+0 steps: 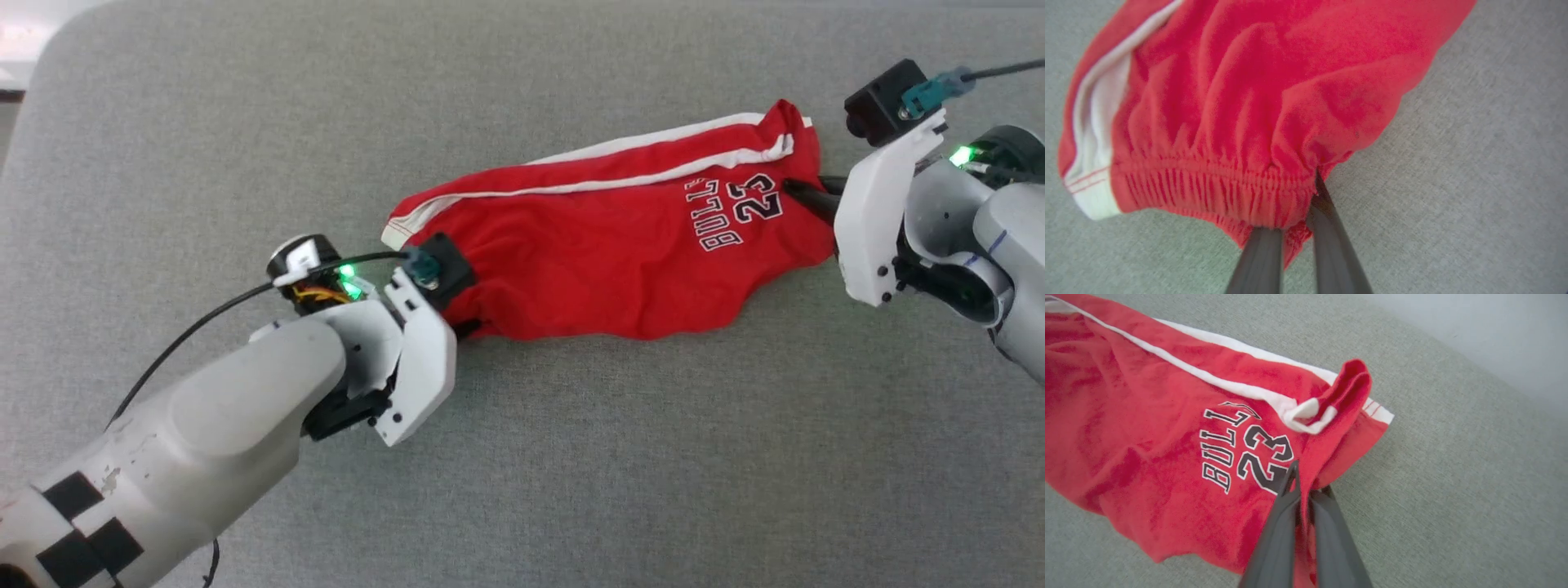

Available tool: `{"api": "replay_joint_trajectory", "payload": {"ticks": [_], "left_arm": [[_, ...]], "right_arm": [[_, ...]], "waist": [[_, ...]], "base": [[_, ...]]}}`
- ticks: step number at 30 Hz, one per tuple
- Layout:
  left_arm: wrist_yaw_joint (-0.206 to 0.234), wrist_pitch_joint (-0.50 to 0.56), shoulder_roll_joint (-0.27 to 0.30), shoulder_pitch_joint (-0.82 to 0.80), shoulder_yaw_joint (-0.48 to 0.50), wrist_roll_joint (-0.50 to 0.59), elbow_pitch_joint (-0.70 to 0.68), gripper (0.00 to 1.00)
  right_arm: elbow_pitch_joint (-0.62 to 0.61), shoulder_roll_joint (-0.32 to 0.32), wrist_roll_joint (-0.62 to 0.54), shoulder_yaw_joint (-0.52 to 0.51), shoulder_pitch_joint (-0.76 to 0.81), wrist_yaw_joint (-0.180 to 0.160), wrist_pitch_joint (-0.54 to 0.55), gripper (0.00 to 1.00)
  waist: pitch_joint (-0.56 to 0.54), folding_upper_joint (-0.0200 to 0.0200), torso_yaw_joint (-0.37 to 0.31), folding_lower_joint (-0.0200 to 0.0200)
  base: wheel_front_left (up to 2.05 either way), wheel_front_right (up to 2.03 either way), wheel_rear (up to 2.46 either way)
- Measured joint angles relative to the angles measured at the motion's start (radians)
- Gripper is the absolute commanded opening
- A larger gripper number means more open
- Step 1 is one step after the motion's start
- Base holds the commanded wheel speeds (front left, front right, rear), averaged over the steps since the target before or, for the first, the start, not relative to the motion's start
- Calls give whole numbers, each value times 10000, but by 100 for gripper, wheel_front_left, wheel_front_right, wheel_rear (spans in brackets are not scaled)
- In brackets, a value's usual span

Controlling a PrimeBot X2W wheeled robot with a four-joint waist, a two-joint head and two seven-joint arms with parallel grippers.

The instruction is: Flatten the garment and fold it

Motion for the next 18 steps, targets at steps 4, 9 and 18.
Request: {"api": "replay_joint_trajectory", "payload": {"ticks": [4, 9, 18], "left_arm": [[104, -995, 161, 399, 244, -100, -50, 0], [502, -1561, 767, 1062, 485, -330, -1074, 0], [1396, -1559, 1434, 3124, 115, -468, -2755, 0]], "right_arm": [[-443, -357, 63, 79, 280, 2, -775, 0], [-1668, -1338, 215, 117, 1084, 2, -1509, 0], [-3728, -3145, 345, -153, 4045, 2, -1923, 0]], "waist": [[-369, 0, 11, 0], [-937, 0, 15, -1], [-1845, 0, -114, -4]], "base": [[0, 0, 0], [0, 0, 0], [0, 0, 0]]}}
